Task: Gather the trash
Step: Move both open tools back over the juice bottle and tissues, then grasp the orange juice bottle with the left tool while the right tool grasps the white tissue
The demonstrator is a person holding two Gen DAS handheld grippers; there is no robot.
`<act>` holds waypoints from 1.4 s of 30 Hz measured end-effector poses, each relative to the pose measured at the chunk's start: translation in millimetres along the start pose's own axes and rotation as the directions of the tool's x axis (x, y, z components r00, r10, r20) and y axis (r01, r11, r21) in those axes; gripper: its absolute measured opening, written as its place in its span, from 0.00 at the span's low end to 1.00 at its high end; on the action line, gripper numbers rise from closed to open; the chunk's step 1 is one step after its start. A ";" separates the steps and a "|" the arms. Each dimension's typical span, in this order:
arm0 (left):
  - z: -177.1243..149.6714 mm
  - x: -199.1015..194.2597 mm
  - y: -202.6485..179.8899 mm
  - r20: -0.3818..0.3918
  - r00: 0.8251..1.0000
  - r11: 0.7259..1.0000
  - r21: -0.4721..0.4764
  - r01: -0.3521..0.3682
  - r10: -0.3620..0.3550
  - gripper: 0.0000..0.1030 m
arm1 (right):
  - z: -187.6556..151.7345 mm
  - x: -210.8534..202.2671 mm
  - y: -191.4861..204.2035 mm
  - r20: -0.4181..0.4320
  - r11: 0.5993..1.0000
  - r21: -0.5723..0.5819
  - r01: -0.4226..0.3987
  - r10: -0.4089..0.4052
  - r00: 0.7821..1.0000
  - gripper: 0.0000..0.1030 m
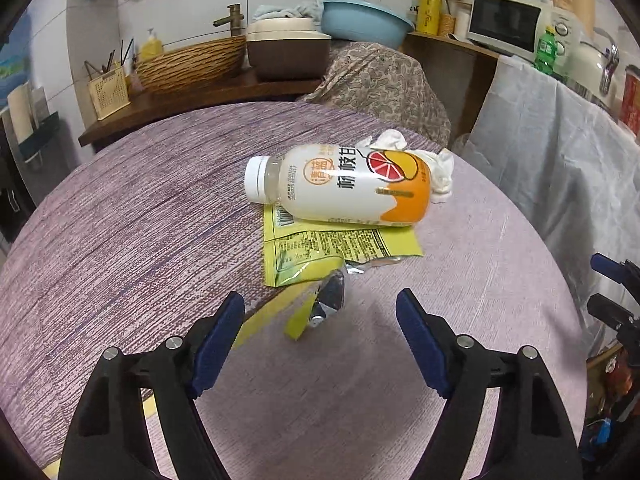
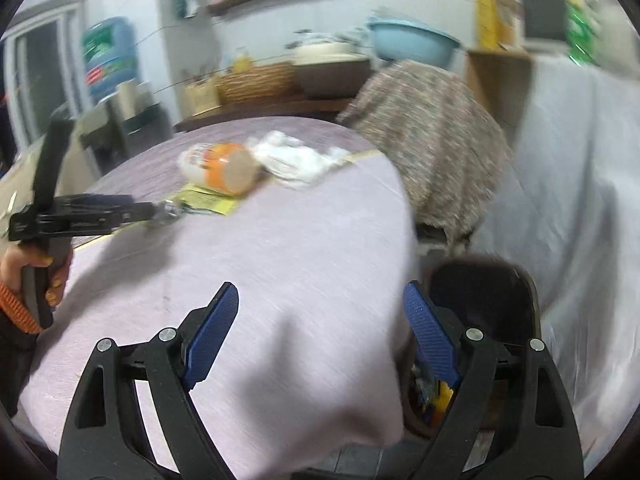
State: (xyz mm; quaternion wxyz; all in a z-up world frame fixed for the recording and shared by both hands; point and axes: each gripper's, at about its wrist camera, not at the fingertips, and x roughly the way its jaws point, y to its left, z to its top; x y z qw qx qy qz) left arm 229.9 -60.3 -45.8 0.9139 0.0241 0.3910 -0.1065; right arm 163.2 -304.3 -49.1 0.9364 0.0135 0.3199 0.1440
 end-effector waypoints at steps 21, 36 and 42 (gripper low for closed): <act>30.5 -31.9 32.0 0.098 0.994 0.992 0.118 0.035 -0.047 0.88 | 109.1 169.2 37.0 -0.211 0.956 -0.293 0.021 -0.086 0.974 0.50; 78.8 40.2 -30.1 -0.062 0.989 0.635 0.761 0.132 -0.131 0.91 | 104.7 141.8 26.1 -0.190 0.974 -0.224 -0.010 -0.034 0.981 0.14; 77.9 74.2 -47.1 -0.172 0.984 0.471 0.865 0.172 -0.043 0.86 | 94.1 114.5 16.7 -0.178 0.982 -0.187 -0.019 -0.014 0.984 0.14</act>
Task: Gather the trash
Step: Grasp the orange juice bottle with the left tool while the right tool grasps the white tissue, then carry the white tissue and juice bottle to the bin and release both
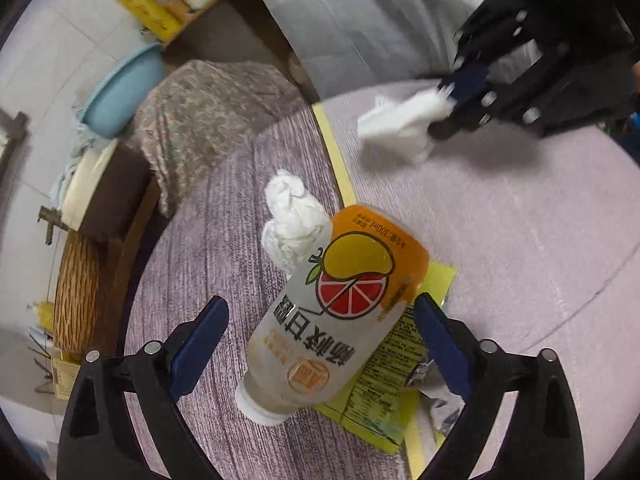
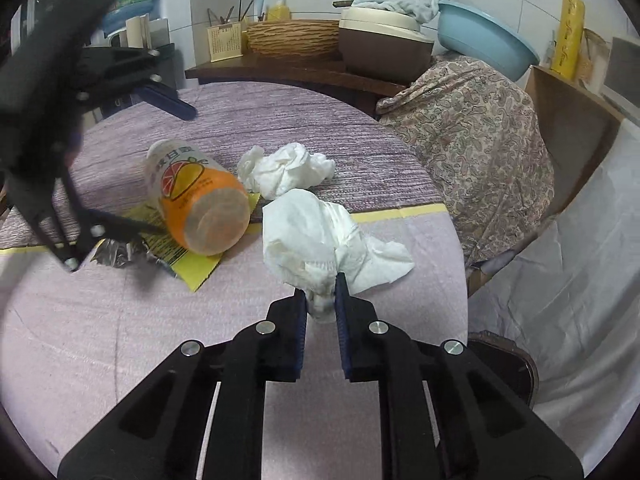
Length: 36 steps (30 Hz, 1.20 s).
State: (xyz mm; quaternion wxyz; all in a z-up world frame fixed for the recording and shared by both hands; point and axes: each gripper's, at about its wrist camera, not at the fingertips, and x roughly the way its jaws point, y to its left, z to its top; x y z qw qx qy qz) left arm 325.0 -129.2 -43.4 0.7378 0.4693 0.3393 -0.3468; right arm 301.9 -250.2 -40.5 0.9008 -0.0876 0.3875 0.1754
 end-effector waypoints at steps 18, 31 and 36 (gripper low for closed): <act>-0.7 -11.4 0.3 0.044 0.998 0.989 -0.144 -0.034 0.041 0.61 | -44.2 -49.9 -7.7 0.097 0.988 0.134 -0.077 0.064 0.993 0.14; -25.7 -96.2 -37.9 0.333 0.928 0.908 -0.418 -0.010 0.164 0.60 | -100.0 -105.4 -7.2 0.231 0.963 0.236 -0.132 0.076 0.970 0.14; -8.8 -120.6 -55.8 0.424 0.886 0.889 -0.457 0.033 0.185 0.60 | -126.0 -121.2 -12.6 0.263 0.949 0.286 -0.130 0.052 0.963 0.14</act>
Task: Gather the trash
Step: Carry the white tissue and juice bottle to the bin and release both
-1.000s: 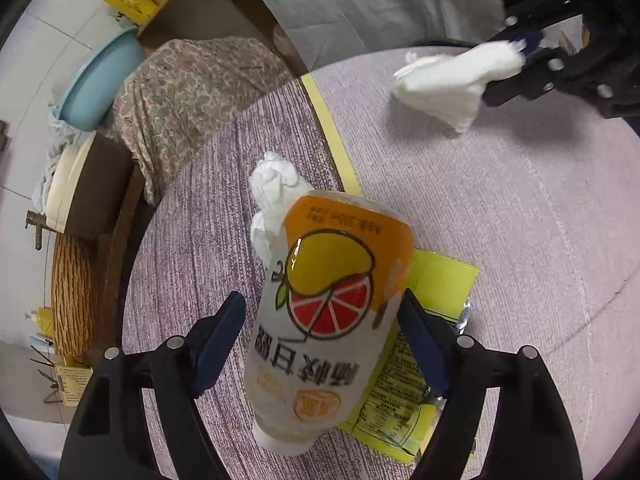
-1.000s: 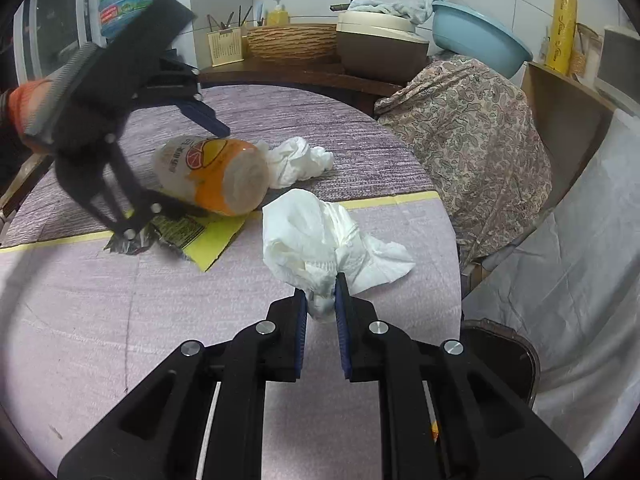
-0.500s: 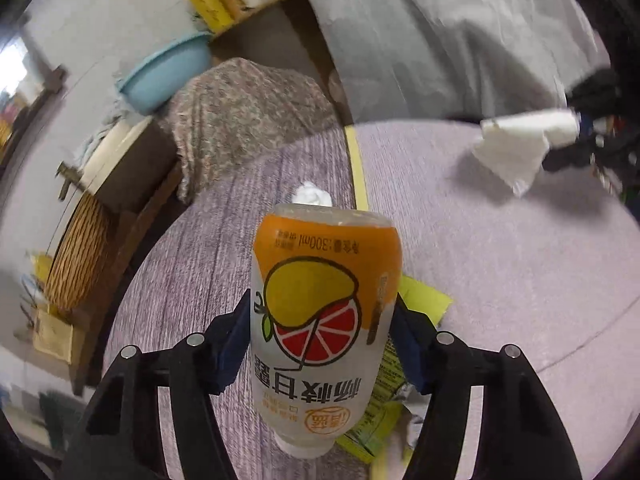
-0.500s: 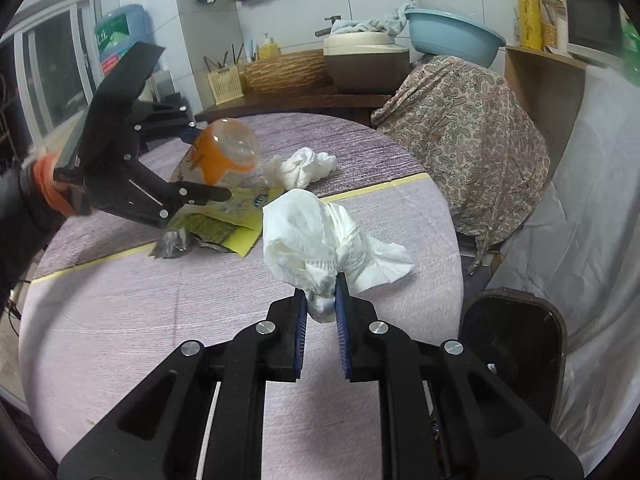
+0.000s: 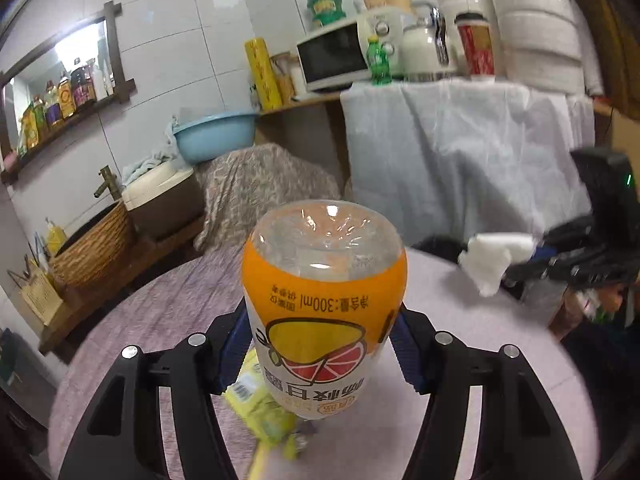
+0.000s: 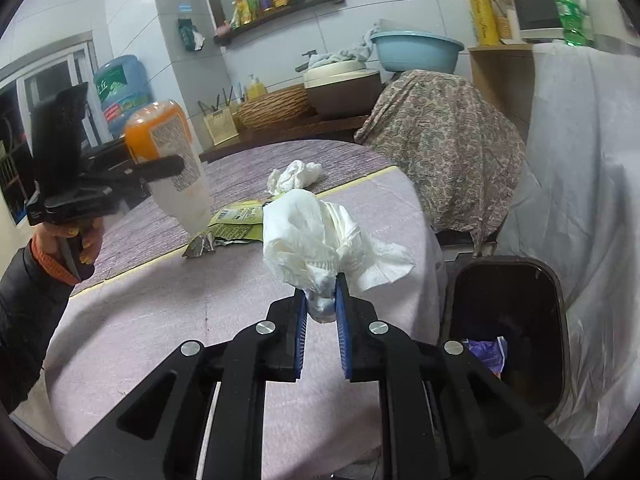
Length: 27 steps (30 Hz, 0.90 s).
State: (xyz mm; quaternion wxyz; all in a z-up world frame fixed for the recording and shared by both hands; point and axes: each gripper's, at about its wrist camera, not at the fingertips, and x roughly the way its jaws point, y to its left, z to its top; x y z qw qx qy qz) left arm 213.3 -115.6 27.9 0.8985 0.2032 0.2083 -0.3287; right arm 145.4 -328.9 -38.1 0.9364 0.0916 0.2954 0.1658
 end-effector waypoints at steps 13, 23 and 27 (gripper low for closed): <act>33.8 39.2 -94.7 0.061 0.978 0.964 -0.163 0.209 -0.202 0.60 | -49.4 -43.0 -82.7 0.017 0.962 0.193 0.191 -0.198 0.980 0.14; 56.1 92.3 -160.0 0.020 0.952 0.934 -0.190 0.303 -0.305 0.60 | -81.1 3.3 -154.7 -0.119 0.908 0.276 0.316 -0.294 0.948 0.14; 59.0 110.2 -175.8 -0.010 0.948 0.930 -0.197 0.309 -0.318 0.60 | -87.5 23.4 -171.7 -0.151 0.899 0.296 0.324 -0.290 0.945 0.14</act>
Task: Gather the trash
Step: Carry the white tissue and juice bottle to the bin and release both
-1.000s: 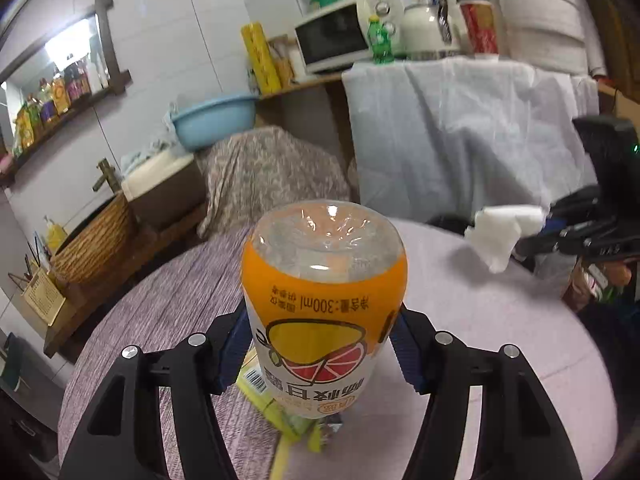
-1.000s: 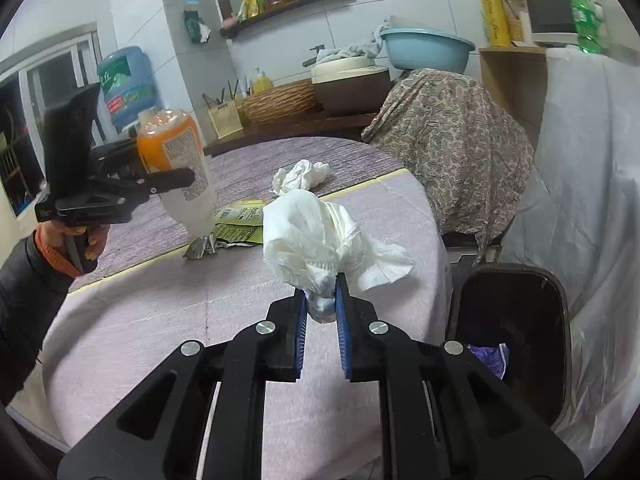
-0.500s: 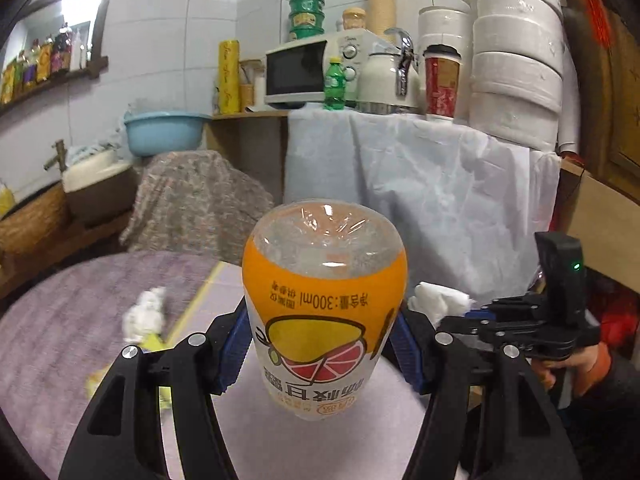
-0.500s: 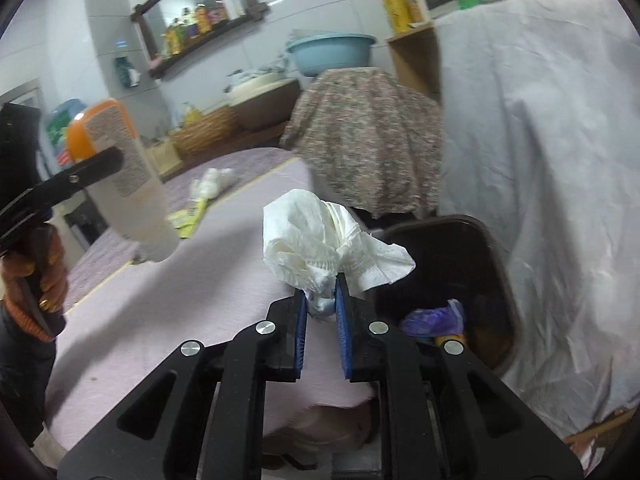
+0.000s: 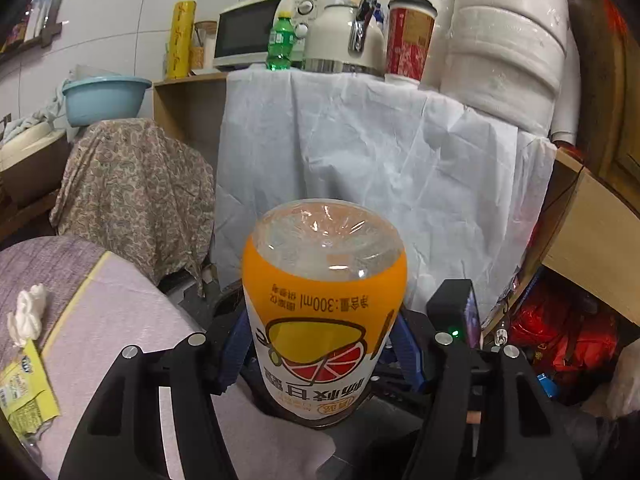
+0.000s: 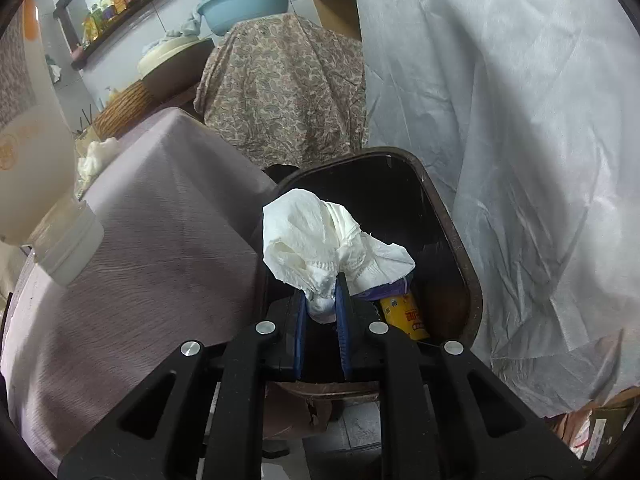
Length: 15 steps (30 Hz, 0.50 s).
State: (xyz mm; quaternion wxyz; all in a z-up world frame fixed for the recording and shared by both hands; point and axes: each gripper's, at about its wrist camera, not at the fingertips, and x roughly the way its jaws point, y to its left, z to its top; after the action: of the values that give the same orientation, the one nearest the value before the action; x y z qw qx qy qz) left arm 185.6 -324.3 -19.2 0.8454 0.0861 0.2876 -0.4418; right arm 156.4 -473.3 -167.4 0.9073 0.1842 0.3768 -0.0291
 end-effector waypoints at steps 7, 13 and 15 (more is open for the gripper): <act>-4.2 37.4 -7.0 -0.070 0.997 1.000 -0.020 -0.010 0.009 0.60 | -5.9 36.6 -16.8 -0.044 0.999 0.040 0.022 -0.021 0.999 0.18; -7.0 65.5 -9.0 -0.143 0.989 0.999 -0.032 -0.039 0.034 0.60 | -17.9 35.8 -24.1 -0.013 0.996 0.075 0.053 -0.052 0.999 0.48; -7.6 75.3 -8.6 -0.170 0.984 0.998 -0.032 -0.058 0.052 0.60 | -21.7 31.0 -27.3 -0.010 0.994 0.081 0.074 -0.074 0.997 0.50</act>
State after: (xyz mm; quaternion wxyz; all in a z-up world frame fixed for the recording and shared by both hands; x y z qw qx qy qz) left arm 209.1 -378.9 -66.8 0.8313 0.1155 0.3640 -0.4038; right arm 158.7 -488.3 -211.5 0.8960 0.2070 0.3851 -0.0774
